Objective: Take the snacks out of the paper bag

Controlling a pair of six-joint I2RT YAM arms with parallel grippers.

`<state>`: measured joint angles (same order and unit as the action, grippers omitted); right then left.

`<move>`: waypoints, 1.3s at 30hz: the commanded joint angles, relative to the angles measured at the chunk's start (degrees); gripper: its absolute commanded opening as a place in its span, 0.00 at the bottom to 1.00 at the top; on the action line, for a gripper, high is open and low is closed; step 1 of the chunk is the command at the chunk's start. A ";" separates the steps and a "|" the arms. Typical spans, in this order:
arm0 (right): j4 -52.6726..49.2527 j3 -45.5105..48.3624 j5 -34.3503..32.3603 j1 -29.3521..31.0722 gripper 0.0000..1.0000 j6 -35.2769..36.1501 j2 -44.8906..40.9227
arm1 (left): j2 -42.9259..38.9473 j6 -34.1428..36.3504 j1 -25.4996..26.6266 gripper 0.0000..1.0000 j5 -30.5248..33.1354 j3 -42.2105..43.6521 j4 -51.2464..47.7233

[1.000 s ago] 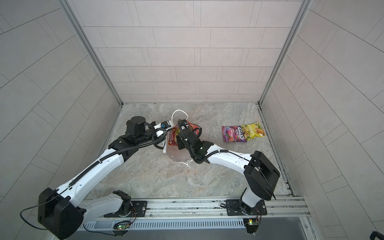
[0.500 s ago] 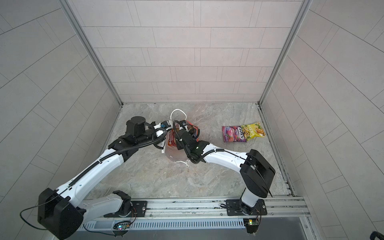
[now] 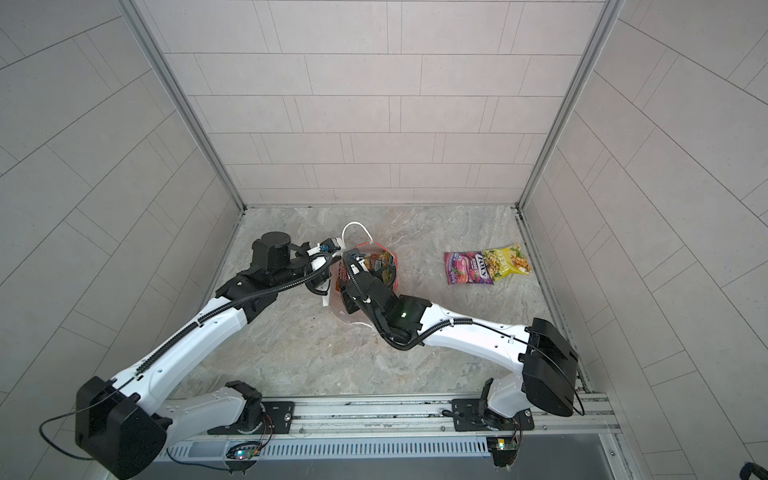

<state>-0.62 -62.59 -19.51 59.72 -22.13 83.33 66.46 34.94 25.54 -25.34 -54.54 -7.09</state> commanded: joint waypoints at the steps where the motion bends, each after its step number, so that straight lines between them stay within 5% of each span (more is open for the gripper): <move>1: 0.85 1.28 -0.35 0.04 0.46 -1.81 2.53 | -1.09 -0.23 0.38 0.00 -1.19 -1.27 0.91; 12: 6.95 3.76 -0.65 -3.17 0.35 -7.27 10.05 | -2.01 0.67 0.39 0.00 -2.86 -0.20 1.46; 21: 2.89 -2.08 -5.21 -5.54 0.60 -12.04 16.92 | -2.38 1.27 0.41 0.00 -4.01 0.30 1.82; 31: -0.70 -6.76 -7.94 -7.10 0.69 -15.87 22.31 | -2.70 1.80 0.44 0.00 -4.47 0.58 1.68; 39: 2.10 -8.40 -3.56 -9.40 0.68 -17.99 27.93 | -2.25 1.71 0.39 0.00 -5.36 0.30 1.71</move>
<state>1.78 -70.43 -24.58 51.79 -38.30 108.36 65.87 35.92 25.45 -26.50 -54.19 -7.29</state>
